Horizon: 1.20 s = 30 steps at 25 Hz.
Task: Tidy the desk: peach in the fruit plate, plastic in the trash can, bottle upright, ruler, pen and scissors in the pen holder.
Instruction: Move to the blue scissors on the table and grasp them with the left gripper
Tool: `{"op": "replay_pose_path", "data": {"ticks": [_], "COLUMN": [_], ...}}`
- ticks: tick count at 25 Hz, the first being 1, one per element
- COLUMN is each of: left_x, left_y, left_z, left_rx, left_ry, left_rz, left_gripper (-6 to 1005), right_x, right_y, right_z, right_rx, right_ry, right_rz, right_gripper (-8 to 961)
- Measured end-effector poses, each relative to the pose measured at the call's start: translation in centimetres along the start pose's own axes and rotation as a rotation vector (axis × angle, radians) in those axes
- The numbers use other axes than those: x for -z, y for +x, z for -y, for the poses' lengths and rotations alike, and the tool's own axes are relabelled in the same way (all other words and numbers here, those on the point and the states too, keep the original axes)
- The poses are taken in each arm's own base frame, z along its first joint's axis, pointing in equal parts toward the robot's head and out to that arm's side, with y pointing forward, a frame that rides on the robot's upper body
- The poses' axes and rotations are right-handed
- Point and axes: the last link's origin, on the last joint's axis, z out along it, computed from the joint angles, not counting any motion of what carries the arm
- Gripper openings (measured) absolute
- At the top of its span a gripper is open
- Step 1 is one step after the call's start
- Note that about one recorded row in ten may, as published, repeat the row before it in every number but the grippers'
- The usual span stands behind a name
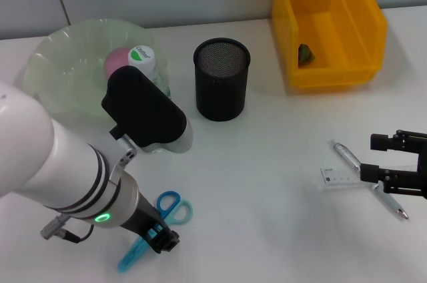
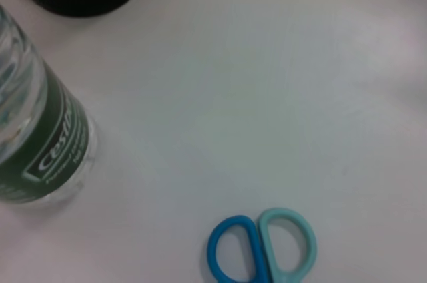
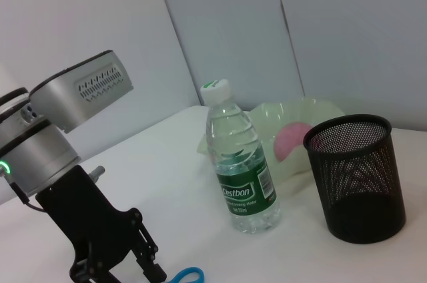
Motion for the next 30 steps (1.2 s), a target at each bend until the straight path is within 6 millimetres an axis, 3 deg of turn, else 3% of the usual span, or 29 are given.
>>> {"op": "replay_pose_path", "data": {"ticks": [17, 22, 28, 30], "left_x": [0.76, 0.64, 0.31, 0.25], "left_y": [0.45, 0.25, 0.04, 0.02], "left_z": [-0.26, -0.43, -0.8, -0.75], "left_rx": [-0.021, -0.034, -0.051, -0.051], "left_ry": [0.015, 0.019, 0.017, 0.018], "left_rz": [-0.027, -0.011, 0.007, 0.011], "left_gripper": [506, 684, 810, 810], "right_x": [0.05, 0.07, 0.05, 0.03], "right_y": [0.0, -0.01, -0.06, -0.09], "right_z": [0.01, 0.01, 0.02, 0.03], "right_rx": [-0.002, -0.002, -0.001, 0.0], "right_ry": [0.001, 0.0, 0.0, -0.001], "right_rz": [-0.001, -0.001, -0.001, -0.001], "right_gripper": [738, 739, 738, 738]}}
